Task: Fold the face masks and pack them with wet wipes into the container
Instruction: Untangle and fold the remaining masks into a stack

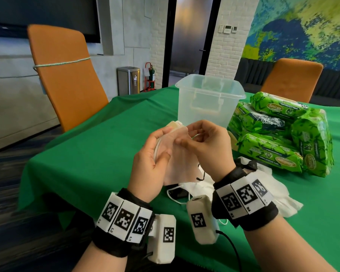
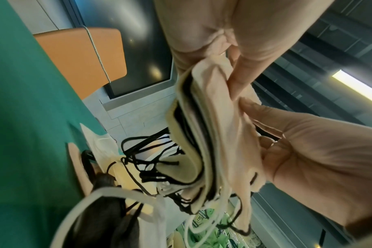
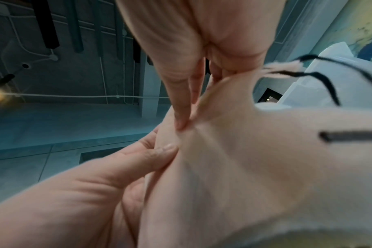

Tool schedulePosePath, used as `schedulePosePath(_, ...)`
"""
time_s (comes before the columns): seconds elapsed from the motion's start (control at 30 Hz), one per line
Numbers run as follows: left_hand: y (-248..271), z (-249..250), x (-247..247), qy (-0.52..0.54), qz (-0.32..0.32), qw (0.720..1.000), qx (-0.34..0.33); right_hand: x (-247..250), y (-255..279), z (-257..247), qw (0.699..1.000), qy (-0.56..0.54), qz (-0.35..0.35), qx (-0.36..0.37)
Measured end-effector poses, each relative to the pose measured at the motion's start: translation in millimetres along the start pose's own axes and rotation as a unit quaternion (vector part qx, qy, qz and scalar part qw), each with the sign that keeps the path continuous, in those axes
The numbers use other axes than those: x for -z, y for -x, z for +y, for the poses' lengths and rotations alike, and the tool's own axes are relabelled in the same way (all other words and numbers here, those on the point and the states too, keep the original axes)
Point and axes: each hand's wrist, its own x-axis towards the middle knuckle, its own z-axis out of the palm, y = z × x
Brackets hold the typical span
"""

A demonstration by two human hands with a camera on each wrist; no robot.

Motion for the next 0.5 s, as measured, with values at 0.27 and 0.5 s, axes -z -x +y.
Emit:
schedulePosePath(0.27, 0.5, -3.9, -1.0, 0.058, 0.015, 0.997, 0.041, -2.5, 5.1, 1.4, 0.997, -0.008, -0.038, 0.068)
schedulePosePath(0.5, 4.3, 0.3, -5.0, 0.023, -0.017, 0.999, 0.032, -4.7, -1.6, -3.0, 0.995, -0.074, -0.059, 0.008)
